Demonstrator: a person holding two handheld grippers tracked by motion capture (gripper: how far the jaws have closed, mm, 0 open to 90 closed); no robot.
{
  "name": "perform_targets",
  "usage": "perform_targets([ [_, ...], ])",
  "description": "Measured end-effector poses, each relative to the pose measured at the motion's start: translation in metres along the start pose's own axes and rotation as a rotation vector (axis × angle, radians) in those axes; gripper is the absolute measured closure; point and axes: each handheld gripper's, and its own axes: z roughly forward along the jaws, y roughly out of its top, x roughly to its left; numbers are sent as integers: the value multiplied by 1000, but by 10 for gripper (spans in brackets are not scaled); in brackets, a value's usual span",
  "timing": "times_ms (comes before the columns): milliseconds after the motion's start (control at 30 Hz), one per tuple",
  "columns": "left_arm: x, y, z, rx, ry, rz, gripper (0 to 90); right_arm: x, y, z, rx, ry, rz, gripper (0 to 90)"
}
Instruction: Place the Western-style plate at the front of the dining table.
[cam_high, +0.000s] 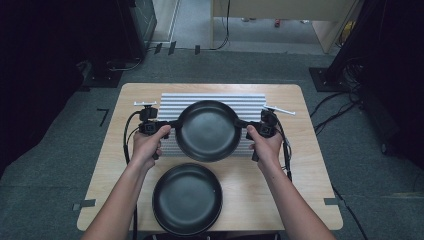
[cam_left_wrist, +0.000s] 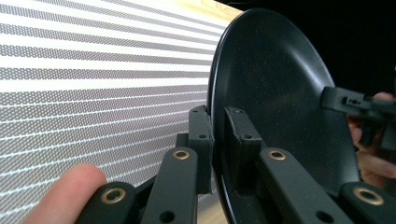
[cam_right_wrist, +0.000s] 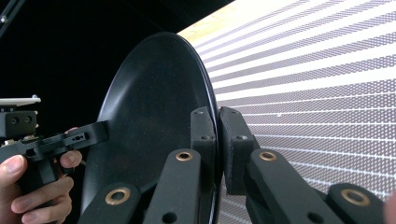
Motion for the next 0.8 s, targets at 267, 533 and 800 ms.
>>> perform_targets([
  [267, 17, 15, 36, 37, 49, -44, 823, -24, 9, 22, 0, -37, 43, 854],
  [533, 28, 27, 67, 67, 93, -73, 814, -47, 17, 43, -16, -84, 128, 852],
  [800, 44, 29, 87, 74, 128, -115, 806, -59, 19, 63, -17, -124, 144, 849],
])
